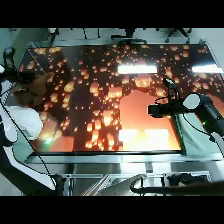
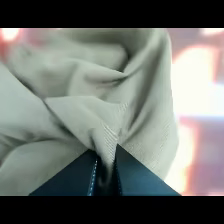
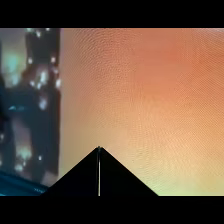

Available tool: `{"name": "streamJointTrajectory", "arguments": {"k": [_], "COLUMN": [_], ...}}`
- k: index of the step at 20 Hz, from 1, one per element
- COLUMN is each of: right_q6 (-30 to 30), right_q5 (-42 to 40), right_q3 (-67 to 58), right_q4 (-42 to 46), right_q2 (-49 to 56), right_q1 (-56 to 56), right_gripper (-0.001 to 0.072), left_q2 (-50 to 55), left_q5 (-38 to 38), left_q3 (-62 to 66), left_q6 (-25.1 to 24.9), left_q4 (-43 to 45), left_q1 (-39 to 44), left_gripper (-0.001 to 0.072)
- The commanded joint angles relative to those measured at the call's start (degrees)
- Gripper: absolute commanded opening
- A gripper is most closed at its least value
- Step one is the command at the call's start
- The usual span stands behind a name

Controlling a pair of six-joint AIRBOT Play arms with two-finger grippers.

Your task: Fold the shirts.

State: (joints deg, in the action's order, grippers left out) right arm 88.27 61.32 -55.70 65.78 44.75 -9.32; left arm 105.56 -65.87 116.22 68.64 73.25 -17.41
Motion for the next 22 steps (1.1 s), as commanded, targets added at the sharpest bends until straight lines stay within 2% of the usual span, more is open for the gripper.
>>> {"name": "streamJointTrajectory", "arguments": {"k": [1, 3, 5, 9, 12, 13, 14, 15, 17, 18, 19, 20, 22], "right_q6": [0.0, 0.0, 0.0, 0.0, 0.0, 0.0, 0.0, 0.0, -0.1, -0.2, -2.1, -4.7, -7.3], "right_q5": [0.0, 0.0, 0.0, 0.5, 2.6, 2.5, 2.5, 2.5, 3.0, 4.0, 5.2, 6.1, 7.1], "right_q3": [0.0, 0.0, 0.0, 0.0, 0.0, 0.0, 0.0, -0.2, -1.7, -2.5, -2.8, -2.8, -2.3], "right_q4": [0.0, 0.0, 0.0, -0.3, -0.4, -0.4, -0.4, -0.4, -0.6, -1.0, -2.7, -4.6, -7.5], "right_q2": [0.0, 0.0, 0.1, 1.4, 3.2, 3.8, 4.1, 4.1, 4.1, 4.1, 4.1, 4.2, 5.2], "right_q1": [0.0, 0.0, 0.0, -0.1, 0.0, 0.0, 0.0, 0.0, 0.0, 0.0, -0.1, -0.1, -0.2], "right_gripper": [0.0021, 0.0021, 0.0021, 0.0022, 0.0022, 0.0022, 0.0023, 0.0028, 0.0031, 0.0122, 0.0397, 0.0516, 0.0504], "left_q2": [-9.8, -13.9, -17.6, -21.7, -21.7, -21.7, -21.7, -21.7, -21.7, -21.7, -22.0, -22.7, -24.9], "left_q5": [-4.7, -12.1, -14.6, -9.8, -1.2, 1.4, 2.9, 2.6, -3.7, -8.5, -13.2, -17.5, -23.5], "left_q3": [-1.9, -3.7, -8.0, -20.9, -31.0, -33.6, -34.8, -34.4, -29.3, -25.6, -22.8, -21.4, -23.4], "left_q6": [-0.3, -0.2, 0.7, 4.6, 7.1, 8.0, 8.9, 10.8, 11.4, 12.1, 13.4, 14.3, 15.4], "left_q4": [-6.7, -10.7, -14.0, -14.6, -14.5, -14.6, -14.6, -14.6, -14.5, -14.5, -14.5, -14.4, -14.4], "left_q1": [6.4, 11.0, 16.4, 28.8, 36.9, 39.0, 40.2, 40.3, 37.4, 34.8, 31.8, 28.6, 23.2], "left_gripper": [0.0013, 0.0013, 0.0013, 0.0014, 0.0023, 0.0186, 0.0581, 0.0673, 0.0673, 0.0673, 0.0673, 0.0673, 0.0673]}}
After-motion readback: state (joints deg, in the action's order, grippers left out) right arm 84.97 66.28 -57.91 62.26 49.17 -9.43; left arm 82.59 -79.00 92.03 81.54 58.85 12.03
